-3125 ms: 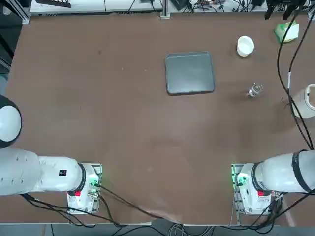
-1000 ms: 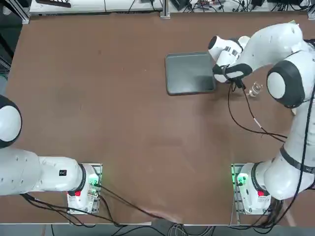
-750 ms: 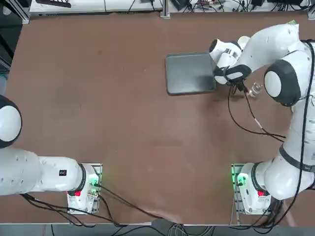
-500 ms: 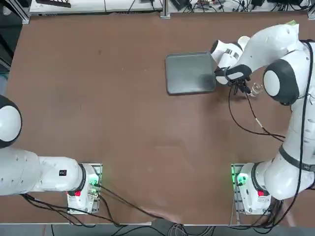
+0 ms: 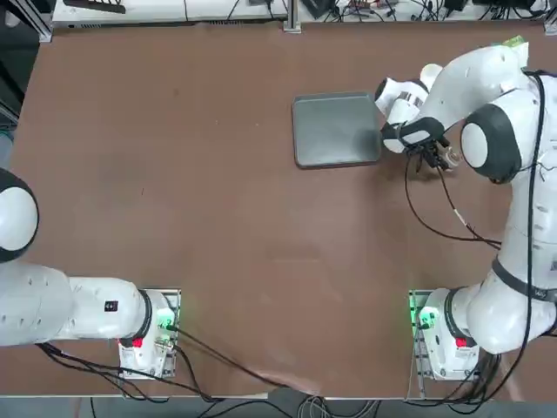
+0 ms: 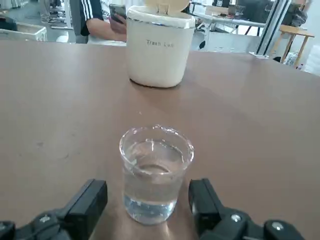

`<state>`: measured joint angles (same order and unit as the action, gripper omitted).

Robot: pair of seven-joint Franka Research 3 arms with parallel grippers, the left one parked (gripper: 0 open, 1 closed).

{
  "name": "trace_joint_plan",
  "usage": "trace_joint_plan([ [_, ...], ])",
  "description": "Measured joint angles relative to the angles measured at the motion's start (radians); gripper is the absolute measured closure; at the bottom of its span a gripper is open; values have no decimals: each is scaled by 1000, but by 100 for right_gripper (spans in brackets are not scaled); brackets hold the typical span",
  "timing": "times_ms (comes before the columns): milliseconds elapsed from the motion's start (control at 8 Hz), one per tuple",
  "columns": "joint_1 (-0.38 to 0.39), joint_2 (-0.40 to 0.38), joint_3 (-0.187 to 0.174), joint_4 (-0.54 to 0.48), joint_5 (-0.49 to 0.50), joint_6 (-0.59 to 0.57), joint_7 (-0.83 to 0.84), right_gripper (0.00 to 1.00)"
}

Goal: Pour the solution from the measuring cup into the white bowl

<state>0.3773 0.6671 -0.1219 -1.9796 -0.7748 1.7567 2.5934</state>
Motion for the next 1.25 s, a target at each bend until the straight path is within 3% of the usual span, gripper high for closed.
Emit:
trace_joint_plan([
  [625,0,40,-20,1,-12,-17,12,4],
  [875,0,48,-20,2,-16,-25,16,14],
  [1000,2,48,-19,4,-18,-31,18,26],
  [1250,5,48,-18,4,-36,-43,18,26],
])
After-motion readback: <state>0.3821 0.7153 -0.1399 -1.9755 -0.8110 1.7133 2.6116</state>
